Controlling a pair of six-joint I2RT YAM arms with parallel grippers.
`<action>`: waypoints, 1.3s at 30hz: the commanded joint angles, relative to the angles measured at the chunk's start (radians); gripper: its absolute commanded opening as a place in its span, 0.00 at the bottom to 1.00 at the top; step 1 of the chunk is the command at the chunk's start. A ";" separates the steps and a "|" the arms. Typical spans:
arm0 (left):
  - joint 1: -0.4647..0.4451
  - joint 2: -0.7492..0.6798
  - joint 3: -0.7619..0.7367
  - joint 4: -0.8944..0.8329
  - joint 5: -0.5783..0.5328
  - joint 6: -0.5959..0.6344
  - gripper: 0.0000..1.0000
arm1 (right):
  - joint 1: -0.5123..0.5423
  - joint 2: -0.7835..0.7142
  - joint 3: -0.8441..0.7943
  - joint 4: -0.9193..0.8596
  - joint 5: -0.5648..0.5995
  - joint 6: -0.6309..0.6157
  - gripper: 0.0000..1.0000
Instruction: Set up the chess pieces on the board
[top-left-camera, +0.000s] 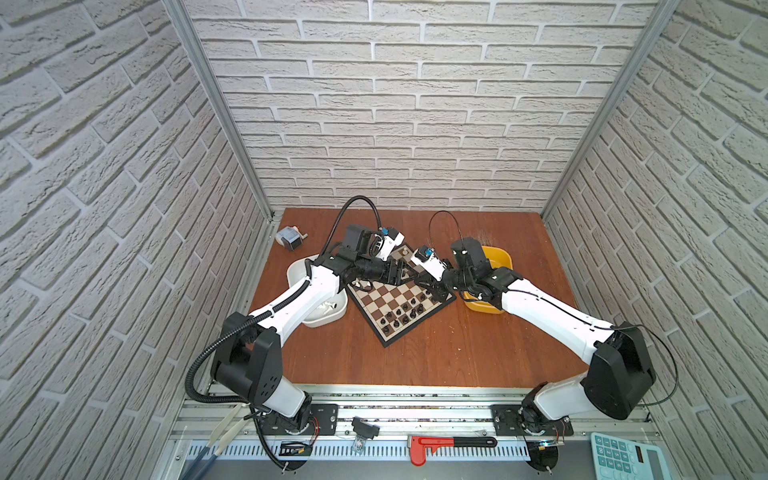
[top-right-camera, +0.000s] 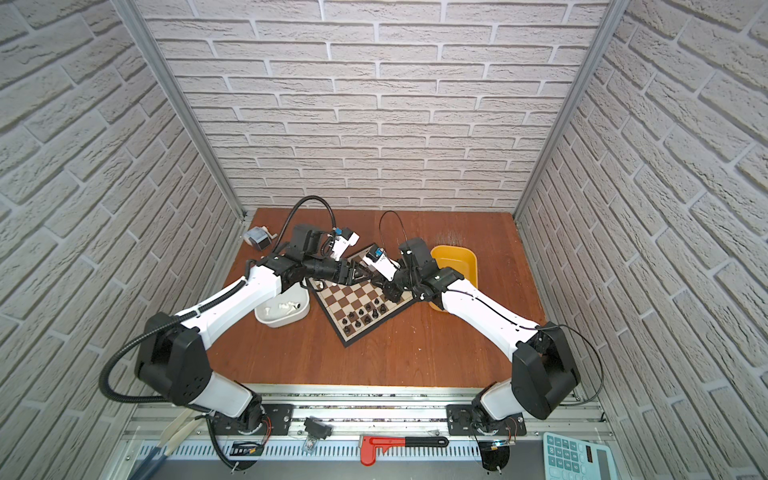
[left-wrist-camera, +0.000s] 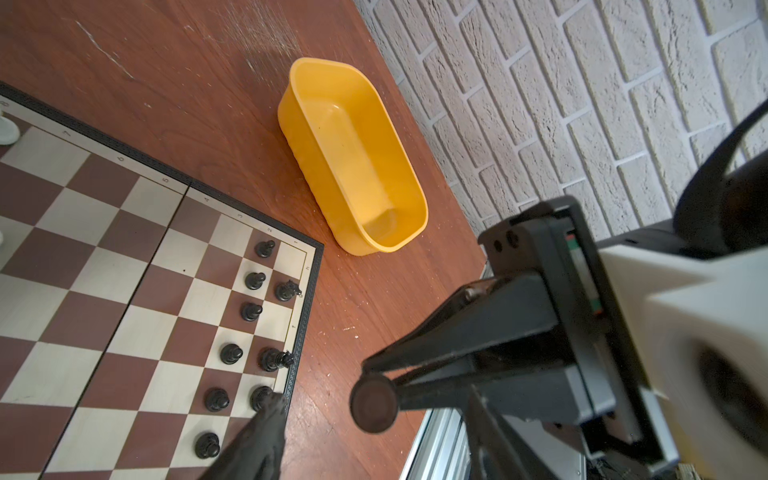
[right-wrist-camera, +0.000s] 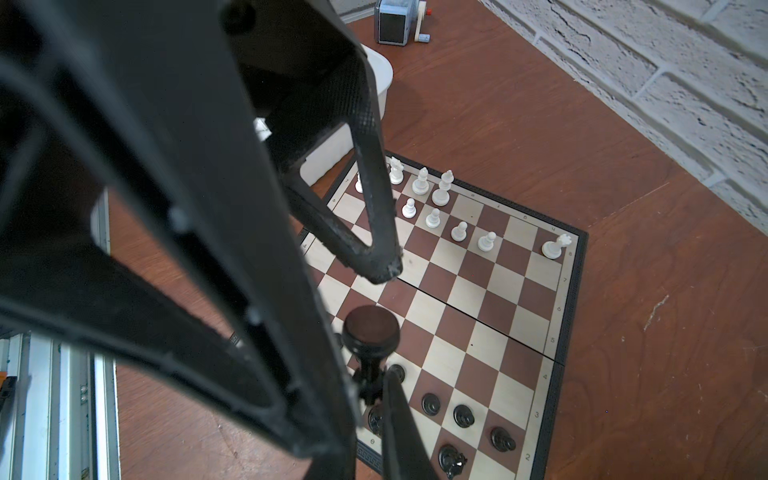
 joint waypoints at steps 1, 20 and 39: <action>-0.005 0.016 0.031 -0.032 0.015 0.027 0.62 | 0.006 -0.013 0.022 0.006 -0.012 -0.006 0.07; -0.010 0.027 0.012 0.035 0.031 -0.013 0.44 | 0.006 0.001 0.027 0.009 -0.029 0.002 0.06; -0.022 0.039 0.008 0.059 0.046 -0.047 0.26 | 0.006 0.012 0.030 0.016 -0.035 0.008 0.06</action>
